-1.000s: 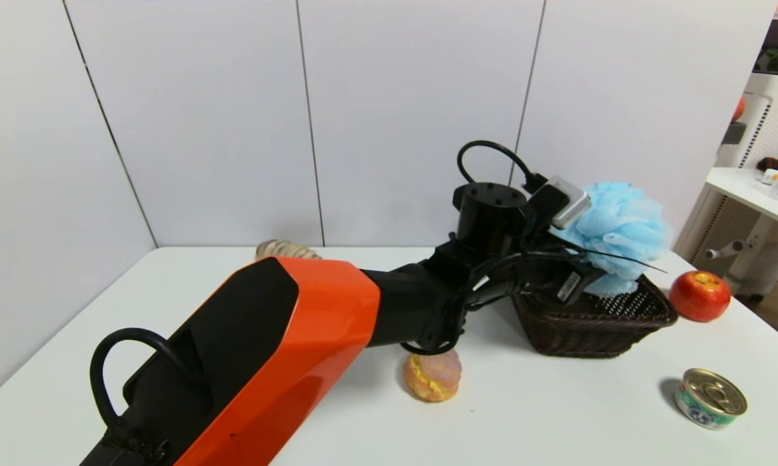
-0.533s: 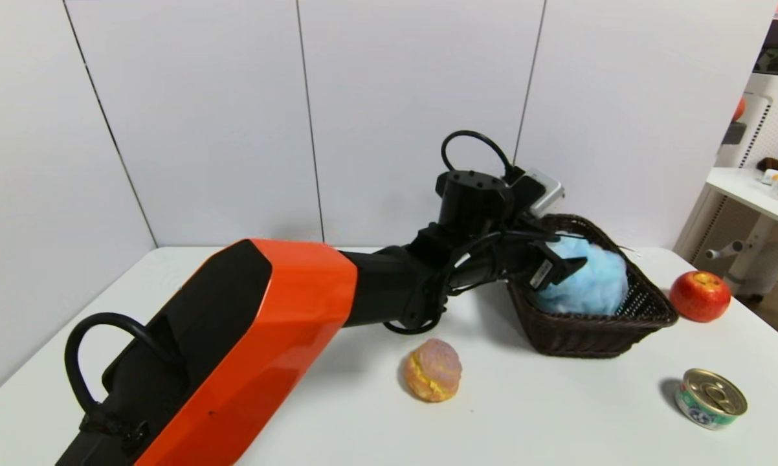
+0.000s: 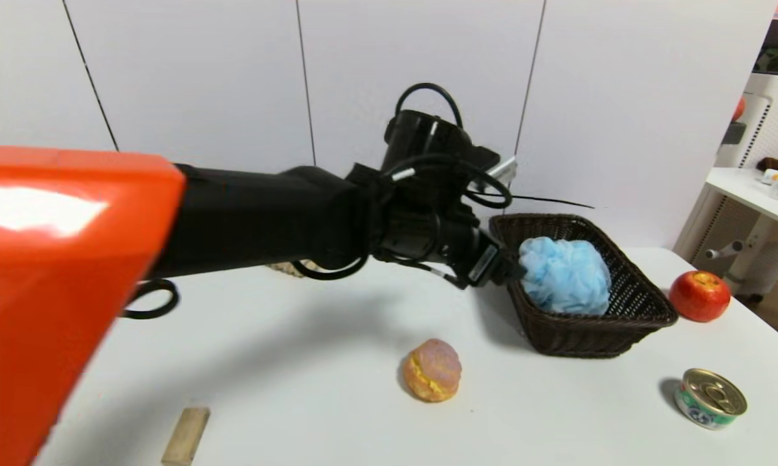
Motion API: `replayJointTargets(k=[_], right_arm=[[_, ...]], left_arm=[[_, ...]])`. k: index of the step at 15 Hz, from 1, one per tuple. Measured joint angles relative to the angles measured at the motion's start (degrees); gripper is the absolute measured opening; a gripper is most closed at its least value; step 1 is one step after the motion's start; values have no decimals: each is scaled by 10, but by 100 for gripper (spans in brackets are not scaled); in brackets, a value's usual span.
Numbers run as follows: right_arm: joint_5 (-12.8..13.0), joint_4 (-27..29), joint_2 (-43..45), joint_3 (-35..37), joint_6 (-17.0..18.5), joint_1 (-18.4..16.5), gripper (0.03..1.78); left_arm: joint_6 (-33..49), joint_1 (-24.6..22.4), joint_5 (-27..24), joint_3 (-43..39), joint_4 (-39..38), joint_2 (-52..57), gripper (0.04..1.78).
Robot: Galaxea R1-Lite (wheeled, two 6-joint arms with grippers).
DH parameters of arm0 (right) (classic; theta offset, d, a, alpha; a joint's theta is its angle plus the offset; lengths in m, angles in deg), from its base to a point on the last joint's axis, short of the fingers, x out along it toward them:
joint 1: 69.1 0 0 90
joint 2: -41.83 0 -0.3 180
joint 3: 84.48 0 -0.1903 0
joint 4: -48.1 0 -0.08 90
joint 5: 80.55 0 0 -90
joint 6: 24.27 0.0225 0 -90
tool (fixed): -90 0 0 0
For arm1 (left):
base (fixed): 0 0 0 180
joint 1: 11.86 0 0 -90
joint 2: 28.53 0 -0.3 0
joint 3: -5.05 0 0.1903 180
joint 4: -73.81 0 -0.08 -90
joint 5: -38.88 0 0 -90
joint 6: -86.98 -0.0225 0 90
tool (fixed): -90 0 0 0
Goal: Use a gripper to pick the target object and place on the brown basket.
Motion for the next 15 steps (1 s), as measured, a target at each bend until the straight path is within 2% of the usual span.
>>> replayJointTargets(k=[2, 4, 7, 10, 13, 15], right_arm=[[0, 0, 0, 0, 0, 0, 169], [0, 0, 0, 0, 0, 0, 169], [0, 0, 0, 0, 0, 0, 169], [0, 0, 0, 0, 0, 0, 169], [0, 0, 0, 0, 0, 0, 169], [0, 0, 0, 0, 0, 0, 169]], left_arm=[[0, -12, 30, -96, 96, 94, 164], [1, -34, 52, -234, 169, 210, 165], [2, -103, 68, -431, 188, 399, 167], [3, -202, 74, -626, 105, 576, 167], [5, -297, 77, -822, -65, 726, 168], [10, -339, 77, -902, -157, 825, 169]])
